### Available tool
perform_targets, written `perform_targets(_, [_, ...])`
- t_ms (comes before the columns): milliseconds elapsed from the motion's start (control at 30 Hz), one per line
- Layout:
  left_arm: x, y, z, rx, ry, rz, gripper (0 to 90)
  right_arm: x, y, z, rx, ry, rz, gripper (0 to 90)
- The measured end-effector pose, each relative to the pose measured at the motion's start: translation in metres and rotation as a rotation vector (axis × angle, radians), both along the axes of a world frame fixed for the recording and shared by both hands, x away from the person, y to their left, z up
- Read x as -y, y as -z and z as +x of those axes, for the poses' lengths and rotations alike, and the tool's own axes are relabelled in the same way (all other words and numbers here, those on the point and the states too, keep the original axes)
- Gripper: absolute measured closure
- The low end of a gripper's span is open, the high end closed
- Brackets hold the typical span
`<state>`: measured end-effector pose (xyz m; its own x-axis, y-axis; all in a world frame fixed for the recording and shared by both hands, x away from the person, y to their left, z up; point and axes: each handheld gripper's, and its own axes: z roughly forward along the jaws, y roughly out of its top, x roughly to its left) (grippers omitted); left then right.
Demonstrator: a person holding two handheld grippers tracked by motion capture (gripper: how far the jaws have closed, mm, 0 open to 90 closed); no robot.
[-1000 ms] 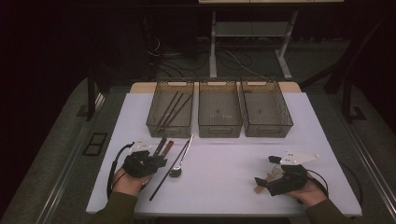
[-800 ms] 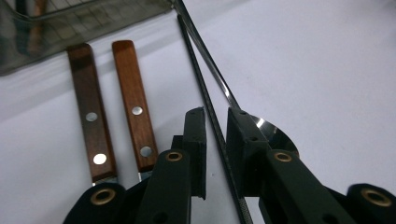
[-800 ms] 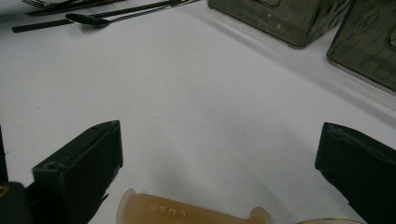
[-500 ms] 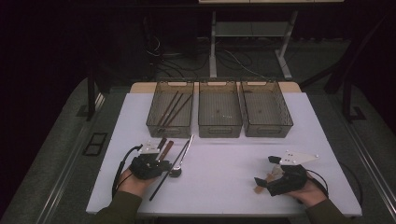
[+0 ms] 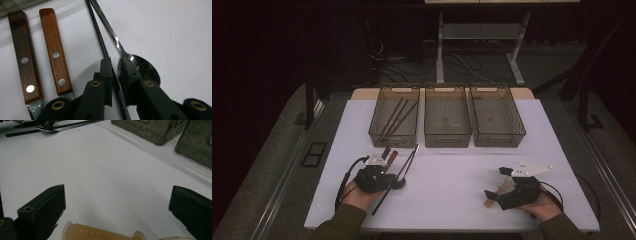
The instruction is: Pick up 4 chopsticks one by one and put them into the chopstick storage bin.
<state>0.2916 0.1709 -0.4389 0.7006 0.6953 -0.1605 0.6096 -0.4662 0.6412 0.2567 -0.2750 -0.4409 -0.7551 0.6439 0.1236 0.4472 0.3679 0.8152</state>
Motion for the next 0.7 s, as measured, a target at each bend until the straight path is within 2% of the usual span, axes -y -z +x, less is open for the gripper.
perform_targets(233, [-0.0004, 0.0014, 0.0007, -0.002, -0.005, 0.004, 79.5, -0.0001, 0.0001, -0.0001, 0.000, 0.001, -0.002, 1.1])
perform_targets(400, [-0.0001, 0.0006, 0.0006, 0.008, -0.009, 0.029, 80.7, 0.0000, 0.0001, 0.0000, 0.000, 0.001, -0.002, 1.1])
perform_targets(567, [-0.0002, 0.0004, 0.0005, 0.011, -0.011, 0.035, 81.0, -0.0001, 0.0001, -0.0002, -0.001, 0.002, -0.002, 1.1])
perform_targets(700, [-0.0017, -0.0006, 0.0003, 0.022, -0.026, 0.061, 82.1, 0.0000, 0.0001, -0.0001, -0.001, 0.002, -0.002, 1.1])
